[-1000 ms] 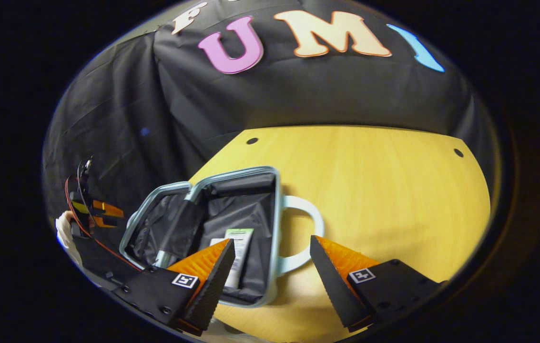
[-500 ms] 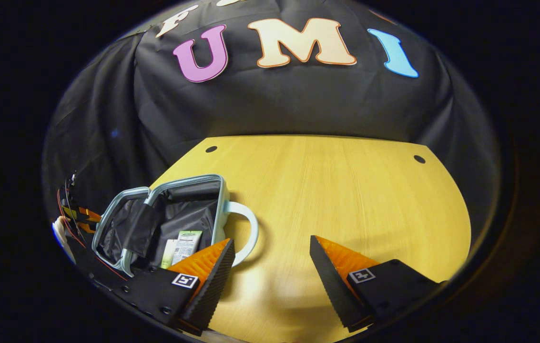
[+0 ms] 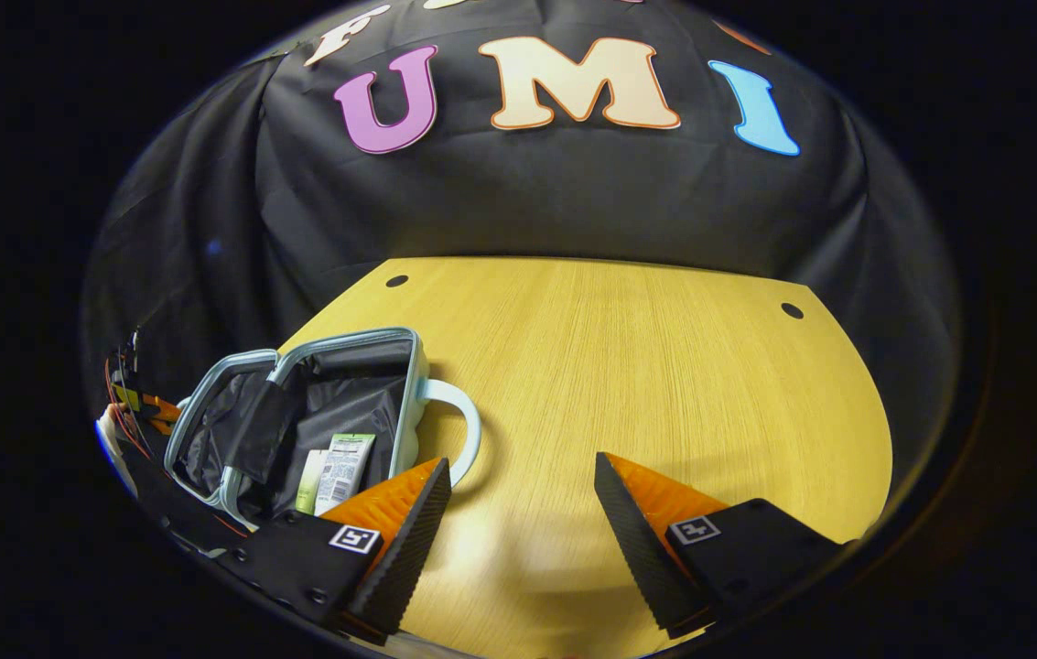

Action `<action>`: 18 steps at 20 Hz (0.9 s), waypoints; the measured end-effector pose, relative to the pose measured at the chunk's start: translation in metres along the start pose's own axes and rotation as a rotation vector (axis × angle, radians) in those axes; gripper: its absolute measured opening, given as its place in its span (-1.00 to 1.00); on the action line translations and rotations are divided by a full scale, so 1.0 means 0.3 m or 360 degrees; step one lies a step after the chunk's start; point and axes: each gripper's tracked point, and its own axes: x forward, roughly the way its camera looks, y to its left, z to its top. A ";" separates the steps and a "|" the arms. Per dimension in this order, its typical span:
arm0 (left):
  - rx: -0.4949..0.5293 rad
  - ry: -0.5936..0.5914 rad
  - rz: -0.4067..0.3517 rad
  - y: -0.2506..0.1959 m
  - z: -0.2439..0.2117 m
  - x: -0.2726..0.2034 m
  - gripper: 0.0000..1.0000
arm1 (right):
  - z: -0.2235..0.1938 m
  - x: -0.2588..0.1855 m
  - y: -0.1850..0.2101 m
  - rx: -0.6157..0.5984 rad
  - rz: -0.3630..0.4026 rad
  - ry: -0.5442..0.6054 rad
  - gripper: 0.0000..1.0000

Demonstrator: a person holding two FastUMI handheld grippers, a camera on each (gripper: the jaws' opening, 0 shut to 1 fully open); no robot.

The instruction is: First open the suitcase, pack the skin care products into it, and then close the suitcase.

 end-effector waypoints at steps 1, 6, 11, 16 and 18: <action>0.0028 -0.0019 0.0002 -0.014 0.011 -0.018 -0.86 | -0.006 0.010 0.006 0.0002 0.0005 0.0003 0.97; 0.0063 -0.0116 -0.0134 -0.186 0.076 -0.175 -0.87 | -0.019 0.009 0.031 0.0023 0.0033 0.0018 0.97; 0.0169 -0.0190 -0.0272 -0.384 0.111 -0.302 -0.87 | -0.022 0.018 0.047 0.0059 0.0062 -0.0002 0.97; 0.0285 -0.0242 -0.0331 -0.552 0.082 -0.397 -0.87 | -0.009 0.008 0.027 0.0113 0.0074 -0.0044 0.87; 0.0336 -0.0254 -0.0373 -0.632 0.054 -0.434 -0.87 | -0.007 0.002 0.015 0.0099 0.0076 -0.0055 0.97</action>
